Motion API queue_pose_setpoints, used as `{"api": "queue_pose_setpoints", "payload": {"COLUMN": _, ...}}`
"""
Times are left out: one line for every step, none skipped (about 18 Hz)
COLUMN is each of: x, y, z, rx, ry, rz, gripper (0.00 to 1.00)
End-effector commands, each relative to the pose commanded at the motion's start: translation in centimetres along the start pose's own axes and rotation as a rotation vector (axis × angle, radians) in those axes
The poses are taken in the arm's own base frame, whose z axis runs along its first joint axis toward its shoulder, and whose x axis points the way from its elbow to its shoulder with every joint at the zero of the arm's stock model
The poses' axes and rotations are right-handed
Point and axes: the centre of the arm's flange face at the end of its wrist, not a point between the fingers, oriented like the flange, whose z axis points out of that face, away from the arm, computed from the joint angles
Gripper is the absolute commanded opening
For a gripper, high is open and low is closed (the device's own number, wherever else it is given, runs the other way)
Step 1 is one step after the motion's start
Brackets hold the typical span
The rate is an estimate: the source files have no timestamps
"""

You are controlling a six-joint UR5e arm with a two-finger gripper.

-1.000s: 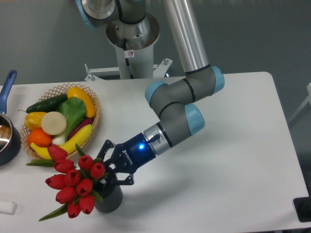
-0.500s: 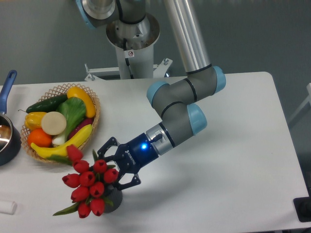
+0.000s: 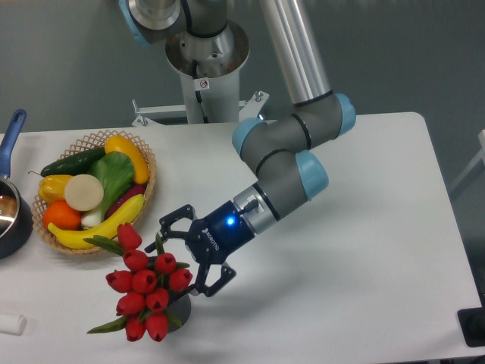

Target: Insert the flowers into the vase

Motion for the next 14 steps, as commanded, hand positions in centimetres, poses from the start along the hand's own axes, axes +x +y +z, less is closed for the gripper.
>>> {"api": "queue_pose_setpoints", "payload": {"x": 0.4, "y": -0.5, "z": -0.9, "rx": -0.031, "ry": -0.027, "rz": 0.011, "gripper": 1.0}}
{"api": "queue_pose_setpoints", "payload": {"x": 0.2, "y": -0.8, "z": -2.2, "rx": -0.062, "ry": -0.063, "rz": 0.021, "gripper": 1.0}}
{"api": "queue_pose_setpoints", "payload": {"x": 0.2, "y": -2.2, "z": -4.4, "rx": -0.126, "ry": -0.132, "rz": 0.056, "gripper": 1.0}}
{"api": "queue_pose_setpoints", "payload": {"x": 0.9, "y": -4.1, "z": -6.4, "rx": -0.2, "ry": -0.202, "rz": 0.095, "gripper": 1.0}}
{"api": "queue_pose_setpoints", "payload": {"x": 1.3, "y": -4.6, "z": -8.4, "rx": -0.26, "ry": -0.263, "rz": 0.102, "gripper": 1.0}}
{"api": "queue_pose_setpoints", "payload": {"x": 2.3, "y": -4.3, "z": -11.1, "rx": -0.355, "ry": -0.347, "rz": 0.095, "gripper": 1.0}}
{"api": "queue_pose_setpoints", "payload": {"x": 2.8, "y": -4.2, "z": -13.2, "rx": -0.409, "ry": -0.406, "rz": 0.093, "gripper": 1.0}}
{"api": "queue_pose_setpoints", "payload": {"x": 3.0, "y": -4.1, "z": -15.3, "rx": -0.458, "ry": -0.458, "rz": 0.098, "gripper": 1.0}}
{"api": "queue_pose_setpoints", "payload": {"x": 3.2, "y": -4.3, "z": -17.2, "rx": -0.5, "ry": -0.51, "rz": 0.094, "gripper": 1.0}}
{"api": "queue_pose_setpoints", "payload": {"x": 3.3, "y": -4.6, "z": -18.6, "rx": -0.531, "ry": -0.549, "rz": 0.092, "gripper": 1.0}}
{"api": "queue_pose_setpoints", "payload": {"x": 3.4, "y": -4.8, "z": -20.5, "rx": -0.573, "ry": -0.602, "rz": 0.089, "gripper": 1.0}}
{"api": "queue_pose_setpoints", "payload": {"x": 3.8, "y": -5.2, "z": -22.3, "rx": -0.624, "ry": -0.654, "rz": 0.087, "gripper": 1.0}}
{"api": "queue_pose_setpoints", "payload": {"x": 4.2, "y": -5.6, "z": -23.6, "rx": -0.662, "ry": -0.686, "rz": 0.079, "gripper": 1.0}}
{"api": "queue_pose_setpoints", "payload": {"x": 4.6, "y": -6.0, "z": -24.8, "rx": -0.685, "ry": -0.693, "rz": 0.077, "gripper": 1.0}}
